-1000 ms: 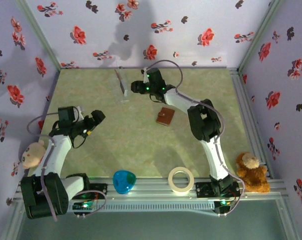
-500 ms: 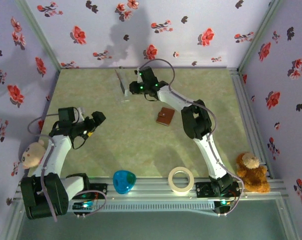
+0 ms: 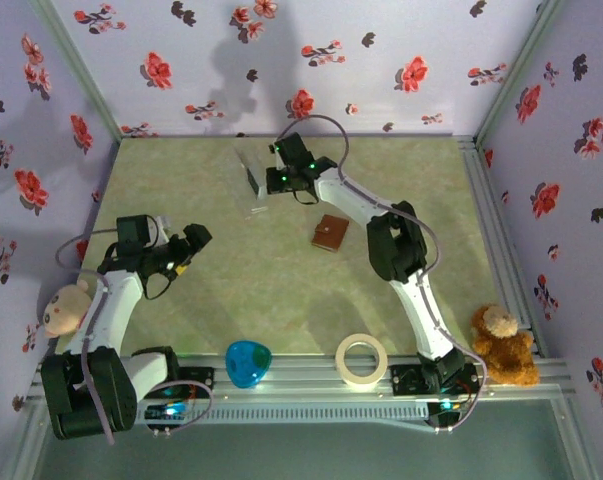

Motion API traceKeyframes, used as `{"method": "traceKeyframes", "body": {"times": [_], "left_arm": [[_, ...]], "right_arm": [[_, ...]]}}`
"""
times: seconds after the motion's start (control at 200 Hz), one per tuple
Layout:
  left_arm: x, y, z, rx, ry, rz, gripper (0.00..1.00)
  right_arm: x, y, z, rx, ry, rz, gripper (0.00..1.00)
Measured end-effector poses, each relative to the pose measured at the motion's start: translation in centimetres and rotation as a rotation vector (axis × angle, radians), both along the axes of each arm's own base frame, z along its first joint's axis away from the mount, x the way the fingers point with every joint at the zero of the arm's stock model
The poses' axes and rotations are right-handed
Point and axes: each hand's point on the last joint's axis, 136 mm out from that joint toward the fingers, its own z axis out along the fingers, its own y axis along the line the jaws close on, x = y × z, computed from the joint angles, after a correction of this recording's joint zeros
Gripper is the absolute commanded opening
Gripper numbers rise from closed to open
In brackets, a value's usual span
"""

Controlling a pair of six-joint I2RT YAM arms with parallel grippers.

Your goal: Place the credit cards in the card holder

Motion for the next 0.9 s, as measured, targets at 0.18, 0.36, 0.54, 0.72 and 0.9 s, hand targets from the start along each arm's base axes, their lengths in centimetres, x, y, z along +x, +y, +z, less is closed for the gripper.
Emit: {"method": "traceKeyframes", "body": {"times": [0.18,0.36,0.54,0.72,0.9], "left_arm": [[-0.2,-0.7,0.1,-0.010,0.004,-0.016,1.00],[-0.8,-3.1,-0.4,-0.010,0.024,-0.101,1.00],[-1.9,-6.4,-2.0,0.012,0.073,-0.216,1.00],[-2.0,-9.2,-2.3,0.047,0.069,-0.306,1.00],[-1.3,-10.7,-2.3,0.059,0.059,-0.344,1.00]], "right_arm": [[-2.7,-3.3,0.0,-0.112,0.015,0.000,0.00],[-4.6,-8.1,-0.1,-0.193,0.029,-0.016,0.00],[-6.3,-15.1,-0.3,-0.245,0.051,-0.098,0.00],[-7.2,-20.0,-0.6,-0.263,0.054,-0.186,0.00],[-8.4,-22.0,-0.5,-0.286,0.043,-0.236,0.28]]}}
